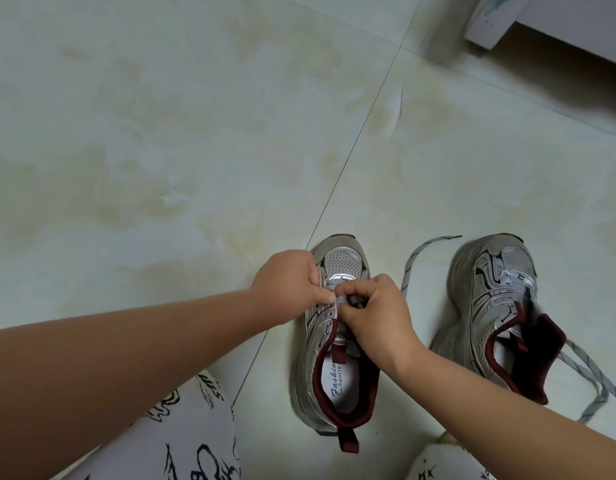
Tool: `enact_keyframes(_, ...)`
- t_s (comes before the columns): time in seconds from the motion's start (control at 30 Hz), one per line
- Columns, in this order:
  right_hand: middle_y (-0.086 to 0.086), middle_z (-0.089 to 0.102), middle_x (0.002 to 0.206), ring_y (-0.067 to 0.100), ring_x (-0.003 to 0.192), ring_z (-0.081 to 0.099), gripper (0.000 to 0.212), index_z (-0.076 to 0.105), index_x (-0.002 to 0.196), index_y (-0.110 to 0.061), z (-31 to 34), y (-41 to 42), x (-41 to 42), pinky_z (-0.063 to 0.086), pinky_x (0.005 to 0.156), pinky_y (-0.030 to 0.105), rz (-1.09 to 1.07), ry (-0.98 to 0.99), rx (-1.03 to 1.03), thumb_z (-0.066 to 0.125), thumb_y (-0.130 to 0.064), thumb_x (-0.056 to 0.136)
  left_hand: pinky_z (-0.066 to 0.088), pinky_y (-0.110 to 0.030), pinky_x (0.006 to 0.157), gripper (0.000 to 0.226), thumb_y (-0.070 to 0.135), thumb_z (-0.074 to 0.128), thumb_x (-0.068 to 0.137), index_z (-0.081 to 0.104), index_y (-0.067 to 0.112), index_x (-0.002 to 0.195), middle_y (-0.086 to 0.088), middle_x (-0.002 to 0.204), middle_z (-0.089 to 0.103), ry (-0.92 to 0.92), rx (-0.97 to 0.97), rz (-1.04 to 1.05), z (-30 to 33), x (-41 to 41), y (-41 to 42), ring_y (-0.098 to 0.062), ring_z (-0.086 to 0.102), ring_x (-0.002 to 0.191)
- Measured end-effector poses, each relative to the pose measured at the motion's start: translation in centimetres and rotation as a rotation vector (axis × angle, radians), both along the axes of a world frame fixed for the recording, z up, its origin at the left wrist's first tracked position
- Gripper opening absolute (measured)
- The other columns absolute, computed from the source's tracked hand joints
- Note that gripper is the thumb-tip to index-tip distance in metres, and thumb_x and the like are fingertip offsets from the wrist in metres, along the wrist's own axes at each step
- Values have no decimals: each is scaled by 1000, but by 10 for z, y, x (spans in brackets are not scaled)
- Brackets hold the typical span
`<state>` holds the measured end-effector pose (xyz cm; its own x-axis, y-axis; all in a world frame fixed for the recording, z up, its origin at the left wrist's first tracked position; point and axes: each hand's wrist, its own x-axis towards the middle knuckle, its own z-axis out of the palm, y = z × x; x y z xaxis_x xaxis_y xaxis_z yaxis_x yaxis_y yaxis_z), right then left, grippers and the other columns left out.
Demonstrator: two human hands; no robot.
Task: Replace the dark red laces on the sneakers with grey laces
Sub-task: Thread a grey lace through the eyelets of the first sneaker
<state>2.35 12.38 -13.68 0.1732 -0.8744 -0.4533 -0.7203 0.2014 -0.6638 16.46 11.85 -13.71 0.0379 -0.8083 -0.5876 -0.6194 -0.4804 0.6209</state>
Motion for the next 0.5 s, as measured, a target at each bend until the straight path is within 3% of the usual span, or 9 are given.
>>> enact_keyframes(0.1,-9,41,71,3,65,46,11,73,80,-20,4,-2,2,41,65,19,-25,-48,28,68,-10,80,45,-26,54,30,17,77,72,51,17,57,4,50,59,177,74,93,-7,1,3,-11,49,47)
enact_keyframes(0.23,-5,46,59,8,58,43,17,68,66,-18,5,-7,2,35,54,25,84,5,29,64,-7,78,32,-22,47,29,18,75,74,48,17,62,9,48,44,266,90,83,-6,0,5,-7,38,45)
enact_keyframes(0.37,-1,39,85,14,83,40,27,50,64,-28,2,-15,2,30,62,21,244,130,81,58,-10,83,30,-24,52,33,22,78,67,45,20,71,6,58,42,280,133,25,-4,2,9,-10,34,51)
enact_keyframes(0.43,3,42,85,16,78,41,34,45,59,-28,3,-22,-1,30,60,20,304,122,119,56,-6,82,33,-26,58,32,30,71,55,44,23,70,8,59,45,237,109,40,-3,-1,12,-11,37,54)
enact_keyframes(0.5,4,46,71,14,63,41,38,44,55,-24,15,-31,-6,31,53,19,318,87,181,51,3,81,37,-30,69,30,36,63,51,43,26,70,11,65,50,126,43,64,-2,-4,16,-12,42,61)
